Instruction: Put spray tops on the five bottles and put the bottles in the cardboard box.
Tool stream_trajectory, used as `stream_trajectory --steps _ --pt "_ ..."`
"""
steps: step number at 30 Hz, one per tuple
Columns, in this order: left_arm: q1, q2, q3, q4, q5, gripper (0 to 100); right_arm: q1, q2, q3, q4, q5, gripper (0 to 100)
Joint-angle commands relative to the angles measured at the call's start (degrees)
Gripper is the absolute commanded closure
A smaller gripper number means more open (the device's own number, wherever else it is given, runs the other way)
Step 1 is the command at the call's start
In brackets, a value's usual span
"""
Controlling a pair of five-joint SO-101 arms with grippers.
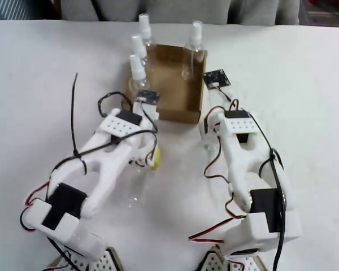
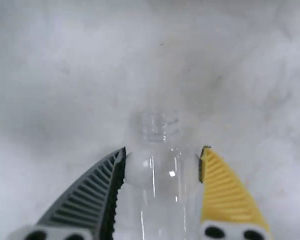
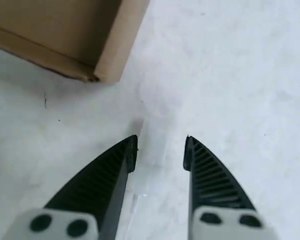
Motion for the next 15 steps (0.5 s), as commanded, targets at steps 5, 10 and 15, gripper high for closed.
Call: stream_trajectory --steps 5,10,15 --pt "1.3 -0.2 -2.2 1.0 -3.9 98 -0.2 -0.2 -2.0 -0.3 0.7 87.5" --pt "-2.2 -6.1 -1.0 1.0 -3.9 98 -0.2 -0.2 -2.0 -0.3 0.7 87.5" --pt "-4.4 -13.4 4.5 -3.0 -4.0 94 -0.2 -0.2 -2.0 -0.3 0.7 87.5"
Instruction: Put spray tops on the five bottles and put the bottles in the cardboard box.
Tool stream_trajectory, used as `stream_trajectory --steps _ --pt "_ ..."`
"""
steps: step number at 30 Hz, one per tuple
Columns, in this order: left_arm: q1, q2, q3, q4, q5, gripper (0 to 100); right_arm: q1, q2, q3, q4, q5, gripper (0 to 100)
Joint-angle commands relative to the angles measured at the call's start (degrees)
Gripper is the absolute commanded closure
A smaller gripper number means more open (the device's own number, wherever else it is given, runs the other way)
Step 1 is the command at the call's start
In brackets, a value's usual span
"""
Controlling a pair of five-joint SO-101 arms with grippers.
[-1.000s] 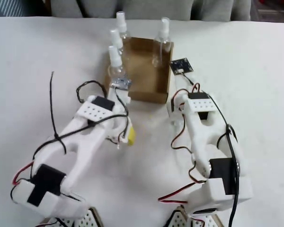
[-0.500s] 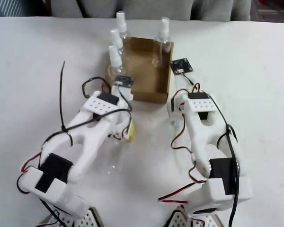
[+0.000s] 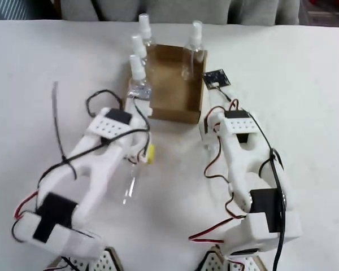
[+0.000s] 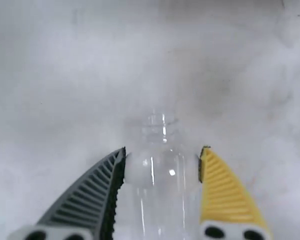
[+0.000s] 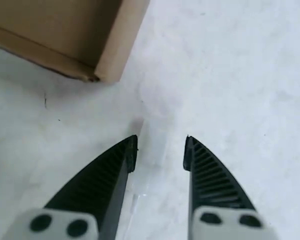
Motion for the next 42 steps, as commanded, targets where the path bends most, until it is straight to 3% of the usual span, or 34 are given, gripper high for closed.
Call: stream_trajectory --steps 1,5,7,19,23,34,42 --pt "-1.5 -8.0 3.6 -4.0 -0.7 91 -0.2 -0.2 -2.0 -0.3 0.7 87.5" --pt "-1.4 -10.1 5.9 -4.5 -0.2 75 -0.2 -0.2 -2.0 -0.3 0.7 87.5" --pt "-1.4 -10.3 6.1 -4.3 -0.2 71 -0.2 -0.2 -2.0 -0.3 0.7 87.5" --pt "-1.4 -10.1 4.0 0.8 -0.8 75 -0.2 -0.2 -2.0 -0.3 0.7 87.5" --pt "-1.4 -9.9 4.2 0.7 -4.4 75 -0.2 -0.2 -2.0 -0.3 0.7 87.5" --pt "-1.3 -9.5 6.5 -5.5 -3.5 75 -0.2 -0.2 -1.9 -0.3 0.7 87.5" --pt "-1.3 -1.3 0.9 -2.6 1.1 75 -0.2 -0.2 -1.4 -0.4 0.7 87.5"
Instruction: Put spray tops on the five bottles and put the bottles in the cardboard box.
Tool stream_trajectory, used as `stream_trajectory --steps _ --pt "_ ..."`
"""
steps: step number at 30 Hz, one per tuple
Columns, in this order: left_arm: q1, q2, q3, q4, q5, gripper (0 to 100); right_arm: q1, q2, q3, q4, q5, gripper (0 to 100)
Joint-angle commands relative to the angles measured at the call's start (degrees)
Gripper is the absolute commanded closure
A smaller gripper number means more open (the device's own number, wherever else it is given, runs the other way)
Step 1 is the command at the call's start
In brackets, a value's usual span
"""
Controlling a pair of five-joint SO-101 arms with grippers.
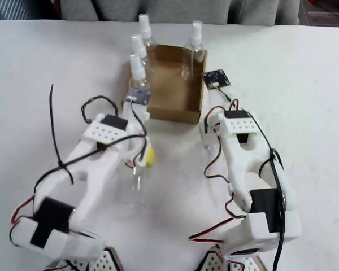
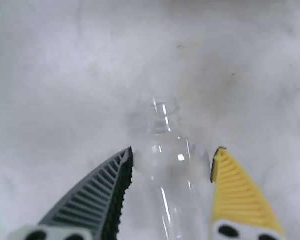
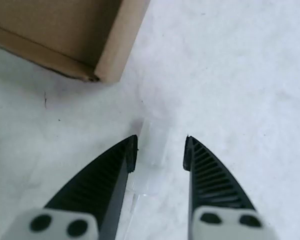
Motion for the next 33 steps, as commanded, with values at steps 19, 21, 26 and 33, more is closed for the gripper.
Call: stream_trajectory --steps 19,21,26,33 --pt "-0.5 3.9 -5.1 0.2 7.9 75 -0.2 -0.2 -1.4 -0.4 0.7 87.5" --pt "-0.7 3.9 -5.1 0.2 7.9 75 -0.2 -0.2 -1.4 -0.4 0.8 87.5" --pt "-0.6 1.3 -3.4 -0.3 7.4 75 -0.2 -0.2 -1.4 -0.4 0.8 87.5" --pt "-0.3 -6.6 4.0 -6.2 7.4 75 -0.2 -0.2 -1.4 -0.4 0.8 87.5"
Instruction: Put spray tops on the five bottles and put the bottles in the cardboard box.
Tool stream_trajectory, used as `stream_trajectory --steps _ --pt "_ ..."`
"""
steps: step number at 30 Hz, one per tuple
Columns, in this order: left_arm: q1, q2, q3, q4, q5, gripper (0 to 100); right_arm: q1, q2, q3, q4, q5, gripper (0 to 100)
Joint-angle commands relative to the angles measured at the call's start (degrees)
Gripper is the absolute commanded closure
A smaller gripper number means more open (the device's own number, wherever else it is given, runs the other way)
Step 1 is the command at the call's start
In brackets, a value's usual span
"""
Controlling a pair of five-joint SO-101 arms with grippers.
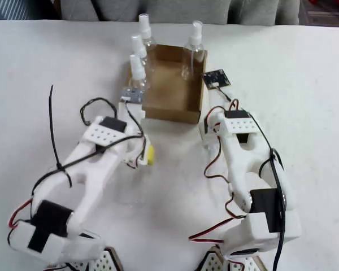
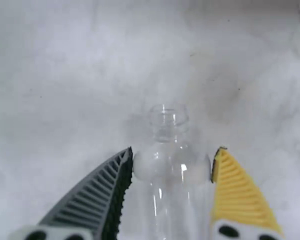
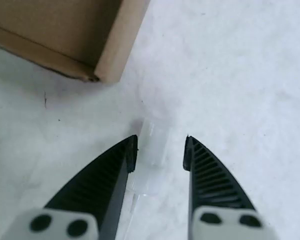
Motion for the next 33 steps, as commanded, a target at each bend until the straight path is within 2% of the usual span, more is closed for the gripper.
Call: stream_trajectory --steps 1,20,26,33 --pt "0.0 -5.0 1.7 -3.6 0.3 75 -0.2 -0.2 -1.4 -0.4 0.8 87.5" --pt "0.0 -5.1 1.8 -2.5 0.4 75 -0.2 -0.2 -1.4 -0.4 0.8 87.5" --pt "0.0 -5.3 1.7 0.6 0.8 65 -0.2 -0.2 -1.4 -0.4 0.8 87.5" --pt "-0.1 -4.9 1.9 1.8 0.8 65 -0.2 -0.2 -1.4 -0.4 0.8 87.5"
